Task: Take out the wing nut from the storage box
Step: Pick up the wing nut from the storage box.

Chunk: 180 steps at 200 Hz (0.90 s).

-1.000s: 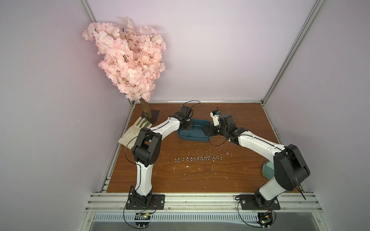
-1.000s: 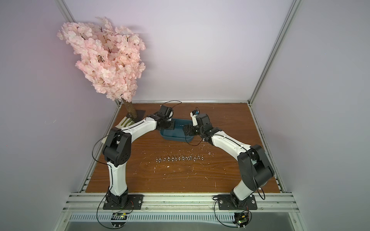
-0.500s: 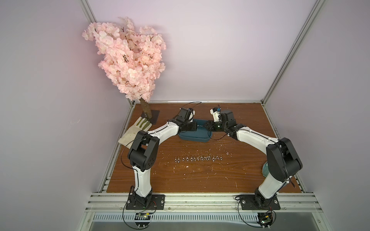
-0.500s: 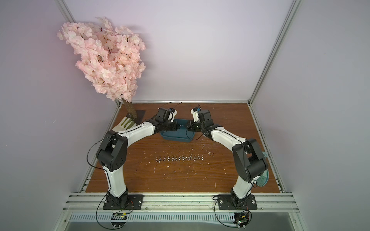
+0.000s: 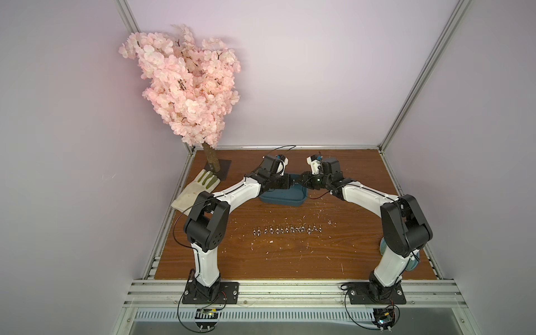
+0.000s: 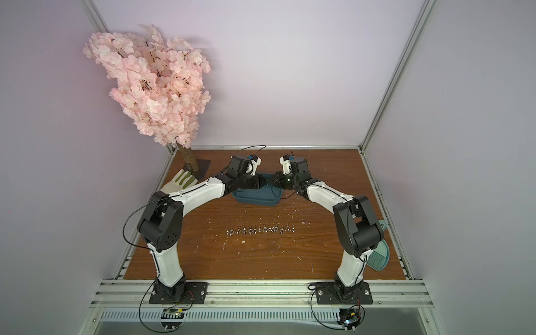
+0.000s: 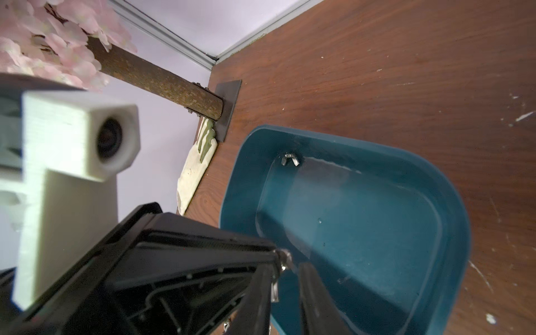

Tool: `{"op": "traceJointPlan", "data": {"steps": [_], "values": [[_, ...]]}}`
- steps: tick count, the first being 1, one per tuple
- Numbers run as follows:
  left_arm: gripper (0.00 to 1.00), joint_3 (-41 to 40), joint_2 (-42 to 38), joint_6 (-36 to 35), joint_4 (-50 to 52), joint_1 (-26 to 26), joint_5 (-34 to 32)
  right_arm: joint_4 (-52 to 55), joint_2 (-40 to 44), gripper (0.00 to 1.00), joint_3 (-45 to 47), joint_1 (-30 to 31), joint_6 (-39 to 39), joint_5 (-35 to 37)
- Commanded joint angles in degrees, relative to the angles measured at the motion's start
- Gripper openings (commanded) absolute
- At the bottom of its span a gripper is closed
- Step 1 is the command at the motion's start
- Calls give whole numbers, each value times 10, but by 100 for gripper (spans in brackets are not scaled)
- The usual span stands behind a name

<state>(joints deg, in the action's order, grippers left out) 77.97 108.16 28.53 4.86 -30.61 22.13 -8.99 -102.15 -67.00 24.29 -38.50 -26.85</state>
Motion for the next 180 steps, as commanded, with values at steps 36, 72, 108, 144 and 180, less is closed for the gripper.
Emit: {"op": "traceJointPlan", "data": {"steps": [36,72,108,144,180], "values": [[13,19,-9,3,-5,-9,16,-40,-14,23,-16,-8,-30,-29],[13,21,-8,4,-6,-10,18,-48,-24,22,-16,-7,-40,-44],[13,23,-7,5,-7,-10,22,-53,-28,21,-16,-6,-45,-51],[13,22,-6,5,-7,-10,22,-64,-29,14,-13,-6,-54,-60],[13,21,-5,7,-7,-10,22,-72,-25,4,-7,-6,-62,-61]]}}
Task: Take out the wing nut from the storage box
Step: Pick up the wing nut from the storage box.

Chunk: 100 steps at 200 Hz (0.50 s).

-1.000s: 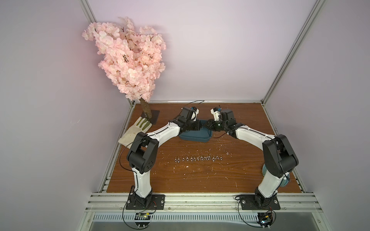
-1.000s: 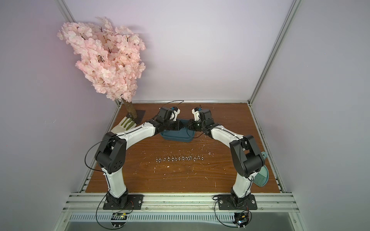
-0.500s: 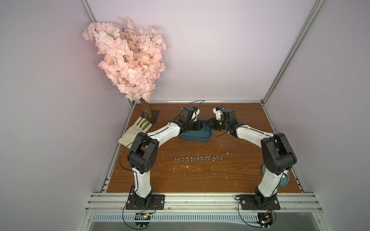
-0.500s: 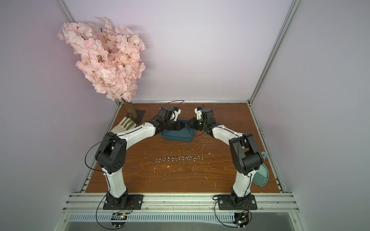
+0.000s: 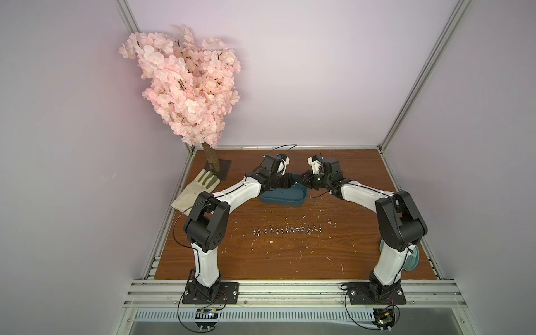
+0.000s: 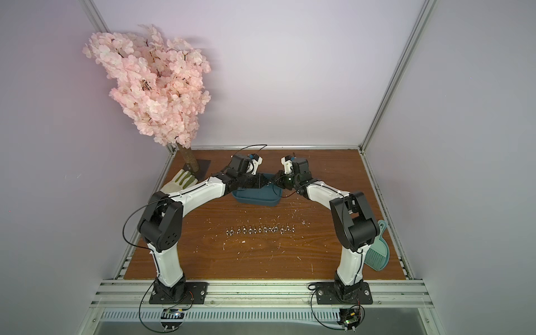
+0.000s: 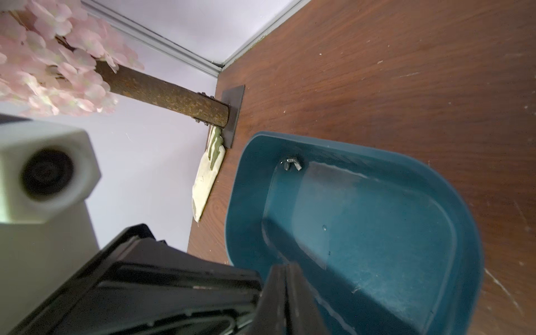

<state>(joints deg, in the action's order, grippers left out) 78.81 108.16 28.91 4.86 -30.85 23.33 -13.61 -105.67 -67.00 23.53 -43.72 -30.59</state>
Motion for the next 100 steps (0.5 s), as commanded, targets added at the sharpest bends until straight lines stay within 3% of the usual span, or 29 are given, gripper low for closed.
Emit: {"op": "traceJointPlan", "data": {"steps": [1,77,100], "values": [[13,13,-5,3,-7,-7,9,-26,9,3,-6,2,-10,-24],[12,11,-5,3,-7,-7,5,-23,12,0,-3,2,-12,-18],[12,11,-5,4,-7,-7,4,-23,17,8,1,1,-19,-13]]}}
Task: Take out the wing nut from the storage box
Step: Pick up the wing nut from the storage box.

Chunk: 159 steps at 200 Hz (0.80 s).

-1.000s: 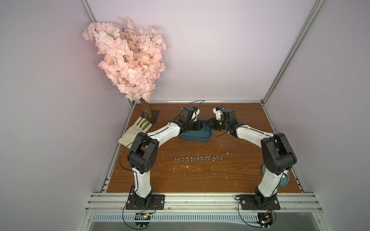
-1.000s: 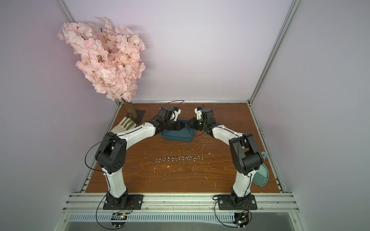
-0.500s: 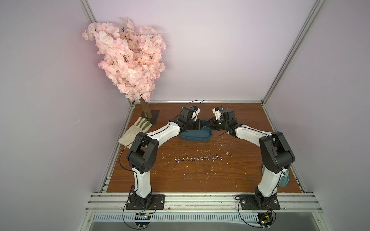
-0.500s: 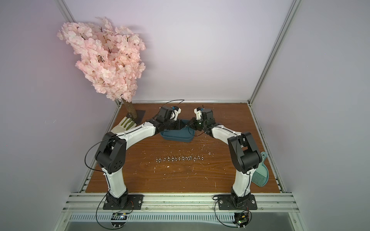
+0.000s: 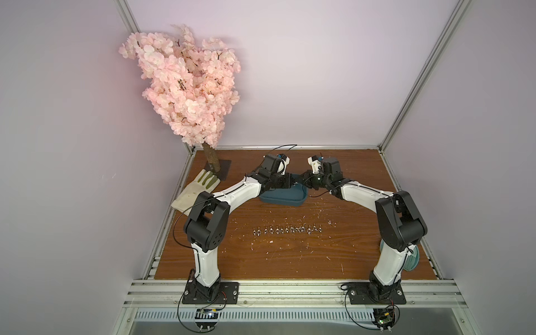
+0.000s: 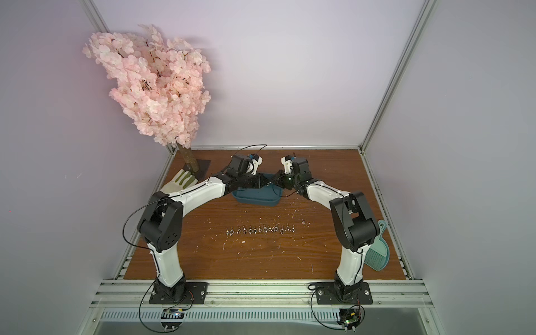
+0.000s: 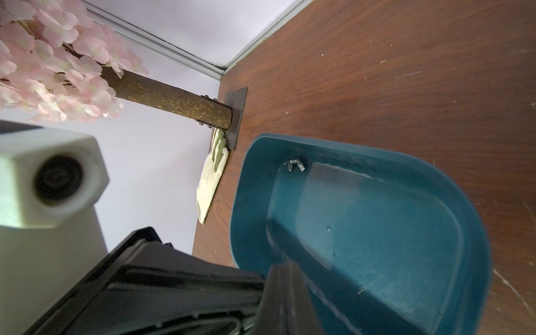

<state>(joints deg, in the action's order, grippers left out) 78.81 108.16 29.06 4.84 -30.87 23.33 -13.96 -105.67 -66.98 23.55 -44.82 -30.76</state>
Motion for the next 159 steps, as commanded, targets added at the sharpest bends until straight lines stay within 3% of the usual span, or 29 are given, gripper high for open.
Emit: {"op": "traceJointPlan", "data": {"steps": [1,18,58,159], "values": [[12,11,-5,3,-7,-7,4,-19,18,9,1,0,-9,-10],[12,11,-5,3,-6,-7,3,-20,23,22,7,-2,-20,-5],[12,10,-5,1,-6,-7,2,-36,29,29,24,-9,-54,-13],[12,8,-5,2,-8,-7,1,-110,20,21,52,-10,-139,-65]]}}
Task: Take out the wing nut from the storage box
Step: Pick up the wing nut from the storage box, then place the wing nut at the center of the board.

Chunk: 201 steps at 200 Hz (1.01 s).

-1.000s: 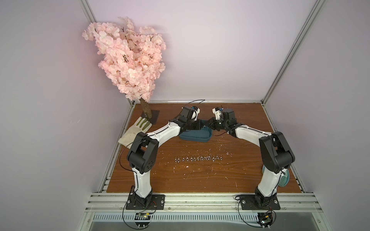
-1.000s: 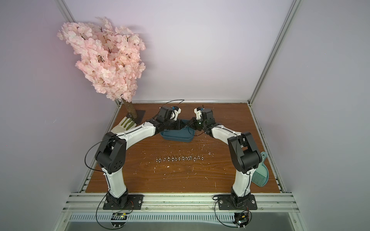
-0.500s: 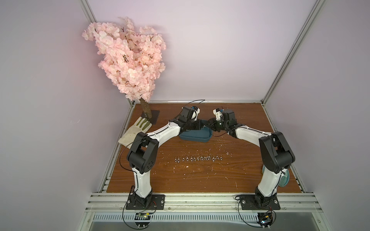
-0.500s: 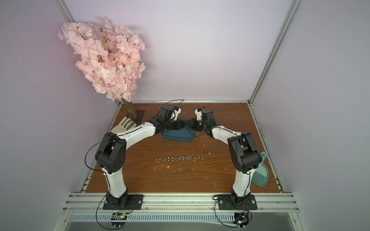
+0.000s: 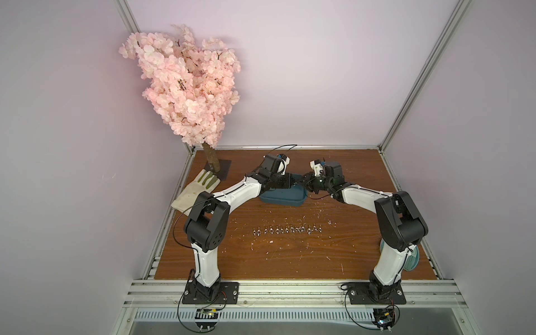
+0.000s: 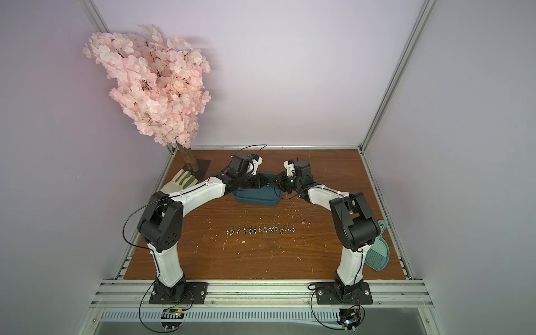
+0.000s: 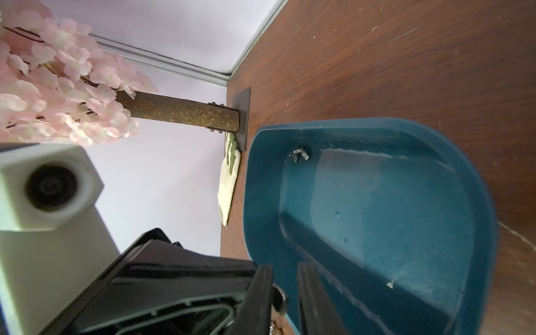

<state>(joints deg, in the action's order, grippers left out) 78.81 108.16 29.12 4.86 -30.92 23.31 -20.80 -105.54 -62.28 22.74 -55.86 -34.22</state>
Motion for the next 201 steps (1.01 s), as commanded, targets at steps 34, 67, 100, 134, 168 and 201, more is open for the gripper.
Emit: {"op": "traceJointPlan", "data": {"steps": [34,67,100,134,168,201], "values": [[12,7,-5,2,-10,-7,3,-63,18,17,12,-1,-49,-40],[12,6,-5,3,-12,-7,3,-75,19,7,15,-1,-57,-43],[13,3,-6,3,-13,-7,3,-75,20,0,14,-2,-57,-41],[37,9,-12,-2,-1,-6,-16,-46,25,0,13,-7,-33,-28],[59,8,-21,1,3,14,-18,53,44,0,-5,-15,46,2],[81,9,-31,-9,19,40,-28,185,75,0,-19,-19,145,50]]}}
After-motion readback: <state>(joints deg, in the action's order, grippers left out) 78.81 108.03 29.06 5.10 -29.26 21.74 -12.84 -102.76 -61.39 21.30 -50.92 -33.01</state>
